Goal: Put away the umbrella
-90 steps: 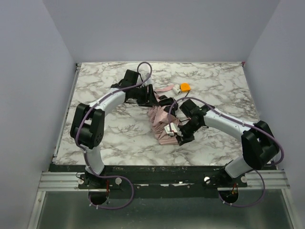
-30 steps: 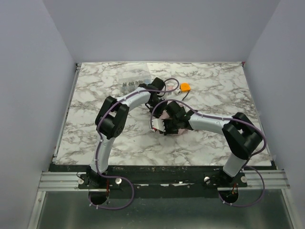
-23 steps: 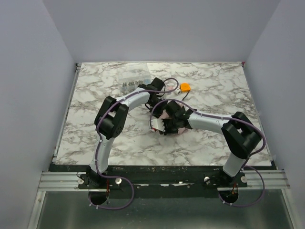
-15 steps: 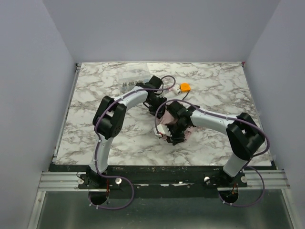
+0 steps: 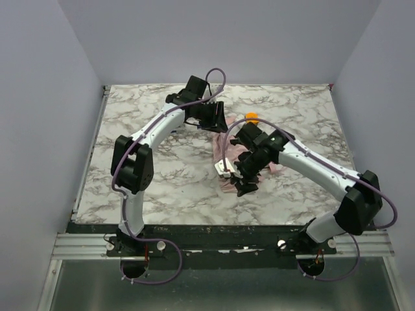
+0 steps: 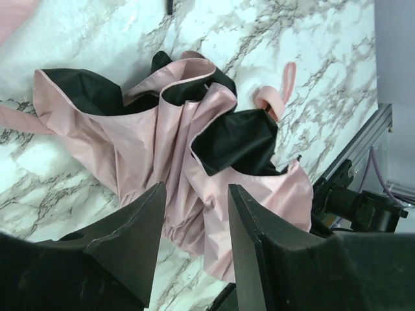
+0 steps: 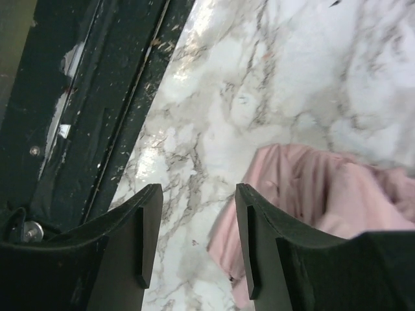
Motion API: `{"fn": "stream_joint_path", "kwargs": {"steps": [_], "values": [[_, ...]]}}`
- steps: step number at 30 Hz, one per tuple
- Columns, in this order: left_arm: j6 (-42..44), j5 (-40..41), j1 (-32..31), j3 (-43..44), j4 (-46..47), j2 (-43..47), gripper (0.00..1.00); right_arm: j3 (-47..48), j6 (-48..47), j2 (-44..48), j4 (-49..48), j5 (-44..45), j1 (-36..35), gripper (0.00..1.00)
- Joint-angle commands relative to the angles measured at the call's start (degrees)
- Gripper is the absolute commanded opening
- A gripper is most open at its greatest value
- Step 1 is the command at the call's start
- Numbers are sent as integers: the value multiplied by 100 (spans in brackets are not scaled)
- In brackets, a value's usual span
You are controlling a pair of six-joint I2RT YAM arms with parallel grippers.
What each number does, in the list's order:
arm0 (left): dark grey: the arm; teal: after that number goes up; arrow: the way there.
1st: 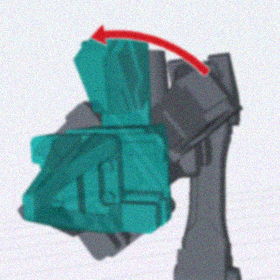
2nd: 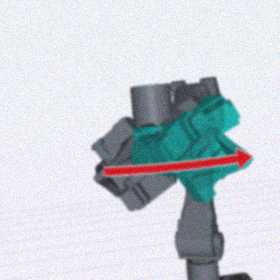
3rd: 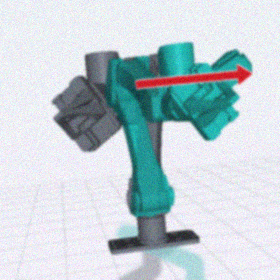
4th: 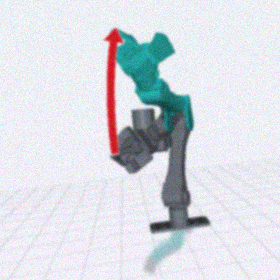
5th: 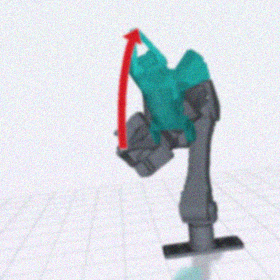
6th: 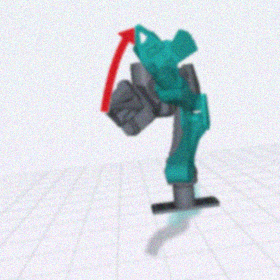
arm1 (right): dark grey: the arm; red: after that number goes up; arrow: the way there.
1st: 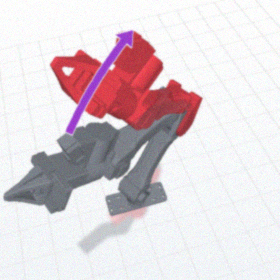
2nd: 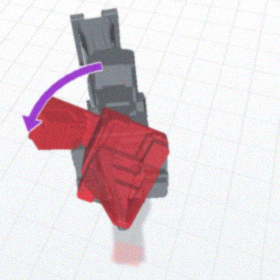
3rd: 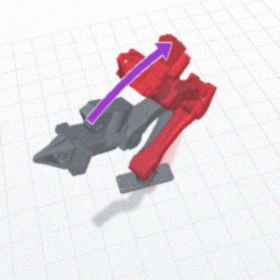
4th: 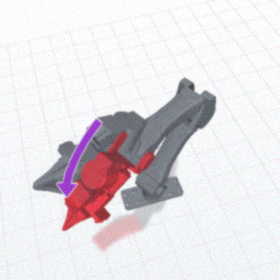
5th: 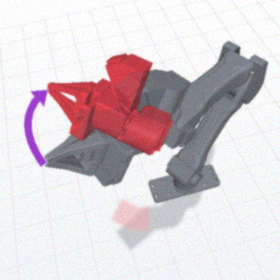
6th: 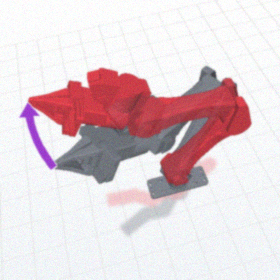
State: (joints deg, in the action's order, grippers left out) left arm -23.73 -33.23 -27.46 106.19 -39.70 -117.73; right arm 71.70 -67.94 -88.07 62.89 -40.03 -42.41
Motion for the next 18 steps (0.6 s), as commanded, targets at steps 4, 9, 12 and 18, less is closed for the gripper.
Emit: {"fn": "stream_joint_path", "kwargs": {"steps": [4,9,12,18], "values": [[-199,-270,40,-1576,1551,1275,34,-142,1778,1256,-2168,817,46,65],[-383,-475,17,-2313,1956,1258,14,-323,2302,398,-3166,1812,121,45],[-383,-264,29,-2781,2221,1494,13,-531,2405,81,-3421,1960,227,43],[-133,651,209,-3675,2764,2464,15,-1159,2216,-191,-3322,1994,579,37]]}}
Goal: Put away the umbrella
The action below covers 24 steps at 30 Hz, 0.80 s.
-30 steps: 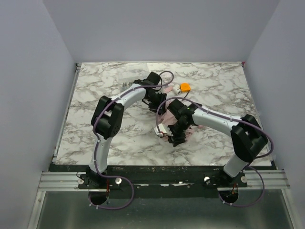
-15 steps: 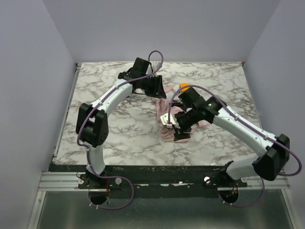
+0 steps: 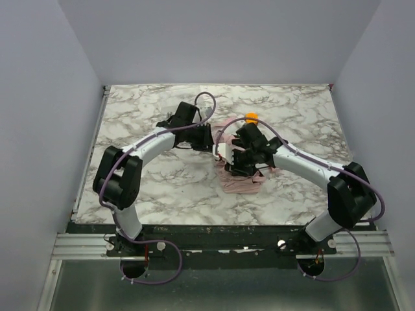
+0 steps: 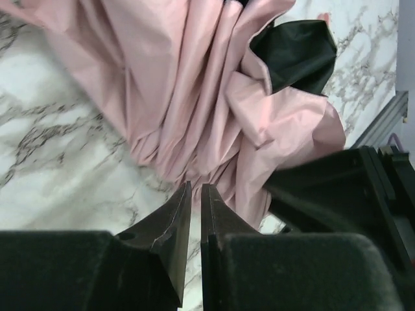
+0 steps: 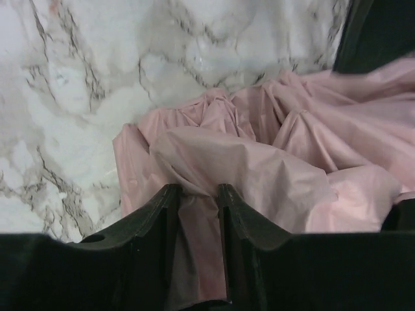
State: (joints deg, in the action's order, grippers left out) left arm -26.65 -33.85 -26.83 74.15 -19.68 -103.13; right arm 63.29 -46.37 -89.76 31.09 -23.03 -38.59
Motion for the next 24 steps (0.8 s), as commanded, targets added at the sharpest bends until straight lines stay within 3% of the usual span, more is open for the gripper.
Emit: {"fn": "stream_joint_path", "kwargs": {"steps": [1,5,8,10,12,15,21,24], "values": [[156,884,188,-698,1013,1231,15,-453,35,-115,-159,350,239,34],[79,1498,358,-1987,2369,2408,28,-723,117,-646,-441,610,348,27],[-170,1485,498,-3045,3879,3241,70,-625,214,-1128,-481,621,378,22],[-540,1133,732,-3742,4975,3560,86,-514,212,-1316,-443,543,426,21],[-564,501,906,-4207,5831,3690,84,-370,187,-1318,-269,216,508,21],[35,77,738,-4571,6164,3930,83,-93,-89,-1003,415,-627,597,26],[2314,58,-451,-5288,6619,4314,82,988,-1024,-282,2417,-2066,616,44],[3238,91,-986,-5548,6600,4365,78,1499,-965,-2,2900,-2250,655,49]]}}
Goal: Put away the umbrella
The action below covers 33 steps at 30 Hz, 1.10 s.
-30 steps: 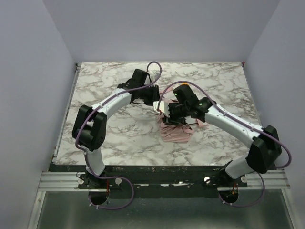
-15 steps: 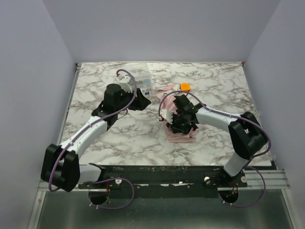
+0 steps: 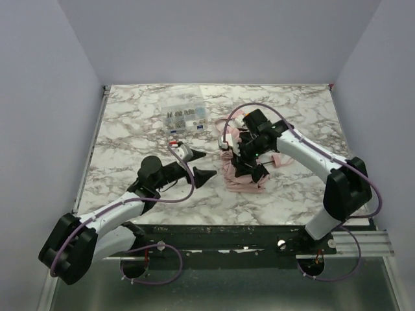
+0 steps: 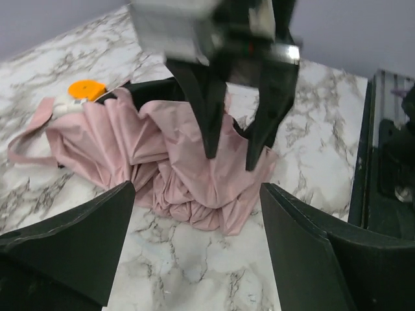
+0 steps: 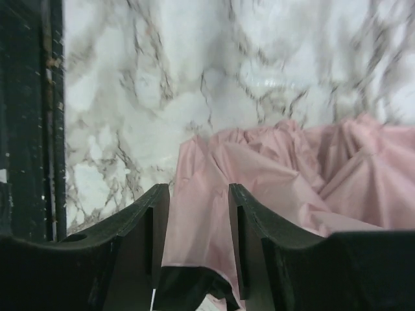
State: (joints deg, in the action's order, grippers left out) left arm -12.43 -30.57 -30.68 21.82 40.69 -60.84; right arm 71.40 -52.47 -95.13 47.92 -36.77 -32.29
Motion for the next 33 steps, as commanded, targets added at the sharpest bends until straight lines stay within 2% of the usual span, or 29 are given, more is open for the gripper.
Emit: {"fn": "stream_joint_path", "kwargs": {"steps": [1,4,6,7,15,18,21,22,23,25,26,28,29,30,31,33], "values": [[2061,-85,-795,-331,424,138,77,829,-222,586,1163,-830,66,51],[2375,298,-1189,-323,79,53,75,1096,522,564,472,-431,281,57],[2368,433,-1338,-382,97,-47,72,1101,1128,368,-232,-75,461,69],[2339,496,-1397,-397,112,-103,72,1137,1206,180,-463,79,499,71],[1567,1303,-1529,-809,353,-66,68,2169,809,-1619,-393,681,531,70],[974,1567,-1491,-805,108,55,68,2276,699,-1978,-138,778,529,58],[324,1682,-1317,-744,-177,133,68,2168,448,-2110,421,555,531,28],[103,1654,-1205,-720,-224,138,68,2065,324,-2118,649,426,528,23],[-171,1572,-1078,-698,-233,120,67,1981,243,-2116,816,270,523,19],[-740,1288,-722,-586,-206,-31,66,1739,169,-2094,986,97,522,19],[-1093,1079,-519,-469,-204,-166,66,1666,158,-2069,995,52,523,22],[-1664,644,-178,-192,-210,-480,66,1646,173,-1944,995,-129,535,36],[-1891,391,-55,-39,-215,-694,67,1702,177,-1828,993,-333,531,51],[-2151,218,57,186,-278,-888,67,1819,201,-1687,1007,-486,534,72],[-2358,43,157,416,-441,-1131,67,2000,197,-1583,1045,-665,536,98],[-2631,-259,261,1123,-933,-1623,67,2365,243,-1374,1102,-817,532,100]]}}
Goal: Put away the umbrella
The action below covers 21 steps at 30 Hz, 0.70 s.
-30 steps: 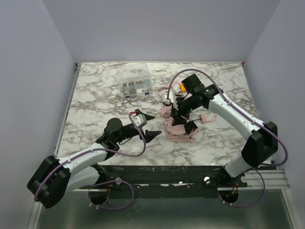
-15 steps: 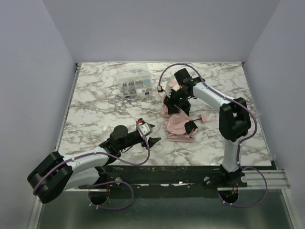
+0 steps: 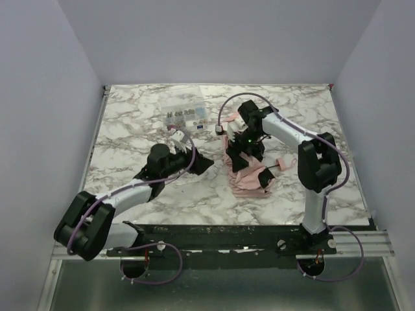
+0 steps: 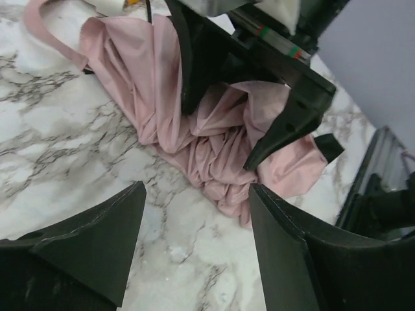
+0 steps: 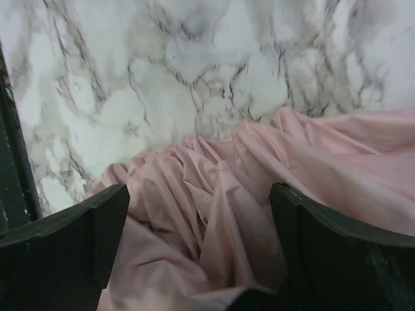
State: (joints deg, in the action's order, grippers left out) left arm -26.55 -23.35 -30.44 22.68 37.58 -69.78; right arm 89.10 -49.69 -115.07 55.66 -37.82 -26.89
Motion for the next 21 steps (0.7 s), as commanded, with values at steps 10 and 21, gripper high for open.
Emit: {"fn": "stream_joint_path", "kwargs": {"steps": [10,21], "values": [[-1326,-761,251,4117,-3875,-2686,64,-1323,-1636,3092,-300,-969,-15,100],[-1285,-901,102,5902,-5064,-4291,49,-3707,-2872,3930,-1794,153,-43,100]]}}
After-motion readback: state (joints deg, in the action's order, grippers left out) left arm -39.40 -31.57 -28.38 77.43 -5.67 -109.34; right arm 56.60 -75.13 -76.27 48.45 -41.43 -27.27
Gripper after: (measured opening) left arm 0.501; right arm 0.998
